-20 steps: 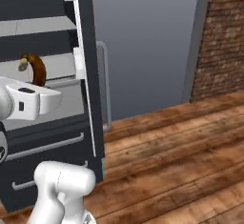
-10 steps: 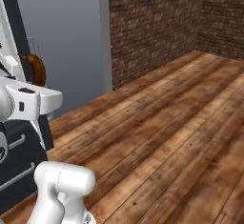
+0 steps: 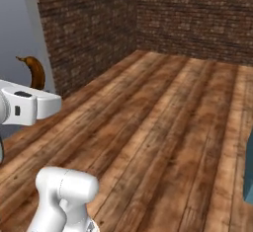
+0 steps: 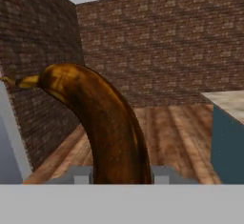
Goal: Pick up the kiwi and banana from the fridge and place one fruit on each plate on the dining counter.
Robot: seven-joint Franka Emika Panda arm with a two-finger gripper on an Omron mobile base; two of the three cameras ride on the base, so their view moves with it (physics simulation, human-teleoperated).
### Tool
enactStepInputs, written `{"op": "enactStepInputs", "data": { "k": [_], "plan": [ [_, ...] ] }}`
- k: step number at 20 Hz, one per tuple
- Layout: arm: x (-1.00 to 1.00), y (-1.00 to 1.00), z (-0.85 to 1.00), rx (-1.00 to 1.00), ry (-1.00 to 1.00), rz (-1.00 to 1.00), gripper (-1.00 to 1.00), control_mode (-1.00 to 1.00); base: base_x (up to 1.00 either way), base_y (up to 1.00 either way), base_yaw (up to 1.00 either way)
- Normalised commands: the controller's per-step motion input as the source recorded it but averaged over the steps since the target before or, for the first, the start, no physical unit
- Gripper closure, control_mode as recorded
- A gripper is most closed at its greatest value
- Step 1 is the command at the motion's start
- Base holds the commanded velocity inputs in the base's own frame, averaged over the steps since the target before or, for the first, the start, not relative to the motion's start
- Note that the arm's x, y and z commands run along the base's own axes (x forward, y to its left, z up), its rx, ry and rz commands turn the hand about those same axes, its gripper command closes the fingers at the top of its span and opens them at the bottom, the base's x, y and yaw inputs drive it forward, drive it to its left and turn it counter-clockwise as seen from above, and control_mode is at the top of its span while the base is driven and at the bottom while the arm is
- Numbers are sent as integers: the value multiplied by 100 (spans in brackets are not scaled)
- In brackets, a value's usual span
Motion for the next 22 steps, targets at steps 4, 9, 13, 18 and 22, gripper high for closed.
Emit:
{"op": "enactStepInputs", "data": {
  "k": [4, 9, 13, 18, 22],
  "plan": [
    [0, 0, 0, 0, 0, 0, 100, 100, 100, -14, -25],
    [0, 0, 0, 0, 0, 0, 100, 100, 100, -32, -10],
    [0, 0, 0, 0, 0, 0, 100, 100, 98, -31, -27],
    [0, 0, 0, 0, 0, 0, 100, 100, 84, -5, -50],
    [0, 0, 0, 0, 0, 0, 100, 100, 70, 1, -60]
  ]
}}
